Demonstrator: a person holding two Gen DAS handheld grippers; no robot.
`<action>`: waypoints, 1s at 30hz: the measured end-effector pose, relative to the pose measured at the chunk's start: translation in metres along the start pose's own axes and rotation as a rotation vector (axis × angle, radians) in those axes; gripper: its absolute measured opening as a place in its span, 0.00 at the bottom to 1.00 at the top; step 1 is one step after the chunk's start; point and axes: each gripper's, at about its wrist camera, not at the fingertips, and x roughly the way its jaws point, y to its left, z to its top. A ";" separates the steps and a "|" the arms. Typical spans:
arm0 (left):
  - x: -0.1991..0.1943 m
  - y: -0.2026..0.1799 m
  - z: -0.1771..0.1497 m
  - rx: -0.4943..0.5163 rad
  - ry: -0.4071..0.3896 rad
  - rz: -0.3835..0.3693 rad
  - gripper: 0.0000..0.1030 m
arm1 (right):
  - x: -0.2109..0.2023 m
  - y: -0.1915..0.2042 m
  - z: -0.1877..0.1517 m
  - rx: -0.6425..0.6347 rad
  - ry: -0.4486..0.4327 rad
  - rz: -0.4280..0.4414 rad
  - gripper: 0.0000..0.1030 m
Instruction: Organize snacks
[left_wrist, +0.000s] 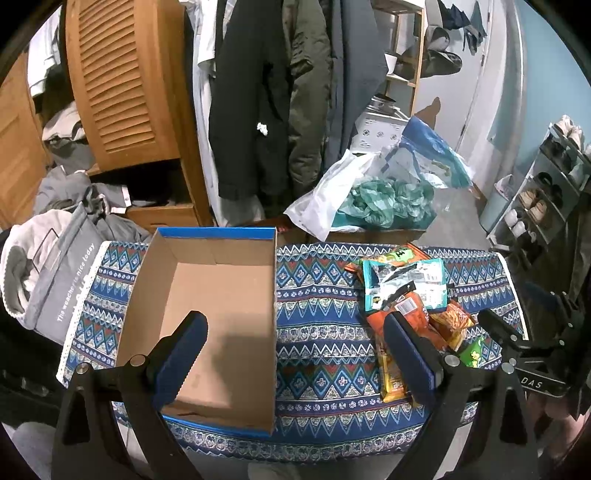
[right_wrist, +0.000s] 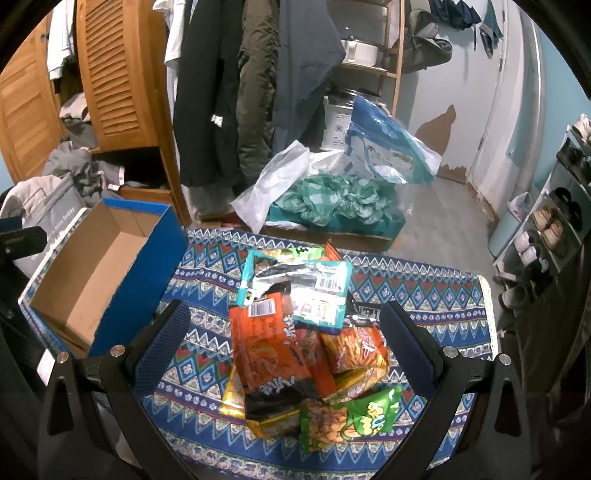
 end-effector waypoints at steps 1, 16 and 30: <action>0.000 -0.001 0.000 0.000 0.000 0.001 0.94 | 0.000 0.000 0.000 0.000 0.000 0.000 0.97; 0.000 -0.005 -0.003 0.001 0.005 -0.001 0.94 | 0.000 -0.002 0.000 -0.001 0.003 0.001 0.97; 0.000 -0.002 -0.002 -0.001 0.011 -0.001 0.94 | 0.000 -0.002 0.001 0.000 0.004 0.001 0.97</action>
